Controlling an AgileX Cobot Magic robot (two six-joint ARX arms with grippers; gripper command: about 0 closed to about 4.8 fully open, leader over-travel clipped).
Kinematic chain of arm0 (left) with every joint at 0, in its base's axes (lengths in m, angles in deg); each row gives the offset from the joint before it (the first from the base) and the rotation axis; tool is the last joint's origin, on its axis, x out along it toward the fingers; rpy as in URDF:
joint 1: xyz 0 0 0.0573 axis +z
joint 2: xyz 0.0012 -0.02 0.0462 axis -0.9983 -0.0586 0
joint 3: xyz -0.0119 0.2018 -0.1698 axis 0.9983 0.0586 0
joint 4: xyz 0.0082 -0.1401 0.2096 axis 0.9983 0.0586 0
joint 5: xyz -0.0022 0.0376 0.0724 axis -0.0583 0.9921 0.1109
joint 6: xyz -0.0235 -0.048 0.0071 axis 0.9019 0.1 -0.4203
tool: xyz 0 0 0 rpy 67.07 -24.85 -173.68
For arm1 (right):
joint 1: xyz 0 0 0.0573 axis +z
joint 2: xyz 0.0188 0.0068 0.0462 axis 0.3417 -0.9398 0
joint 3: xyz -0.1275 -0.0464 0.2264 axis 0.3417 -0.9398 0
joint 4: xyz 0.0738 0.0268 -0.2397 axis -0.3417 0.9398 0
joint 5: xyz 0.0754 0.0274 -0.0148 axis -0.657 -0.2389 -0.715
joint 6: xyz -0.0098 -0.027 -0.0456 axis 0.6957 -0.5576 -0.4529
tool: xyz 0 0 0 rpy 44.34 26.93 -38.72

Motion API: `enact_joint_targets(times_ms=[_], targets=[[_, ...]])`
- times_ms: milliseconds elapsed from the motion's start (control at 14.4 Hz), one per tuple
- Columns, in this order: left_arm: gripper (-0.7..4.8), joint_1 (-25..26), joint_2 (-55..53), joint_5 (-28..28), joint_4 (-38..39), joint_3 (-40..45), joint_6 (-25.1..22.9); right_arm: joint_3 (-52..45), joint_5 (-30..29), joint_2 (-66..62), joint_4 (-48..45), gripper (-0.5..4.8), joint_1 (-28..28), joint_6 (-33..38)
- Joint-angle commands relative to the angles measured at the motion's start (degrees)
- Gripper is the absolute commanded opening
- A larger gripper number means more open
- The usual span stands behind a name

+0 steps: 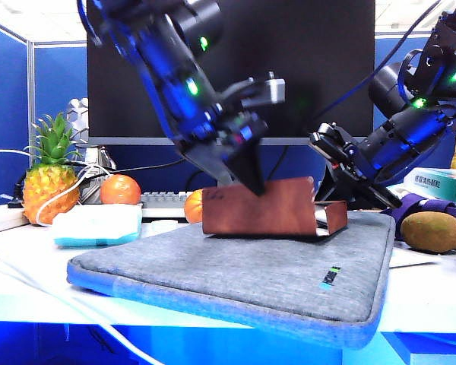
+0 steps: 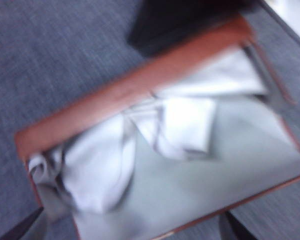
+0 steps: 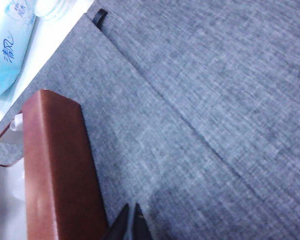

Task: Close the glasses case.

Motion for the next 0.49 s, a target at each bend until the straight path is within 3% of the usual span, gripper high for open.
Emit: enact_joint_targets(times_ms=[69,278,486], targets=[[4.52,0.09,-2.23,0.46,-3.50,-0.15,-0.37,0.13,-0.33,0.28,0.11,-0.01,0.13,-0.17],[4.44,0.09,-4.17,3.56,-10.71,-1.29,-0.83,0.11,-0.31,0.28,1.44,-0.01,0.13,-0.20],[4.42,0.11,-6.38,6.32,-10.71,-7.19,-0.83,0.11,-0.28,0.28,1.55,-0.01,0.13,-0.20]])
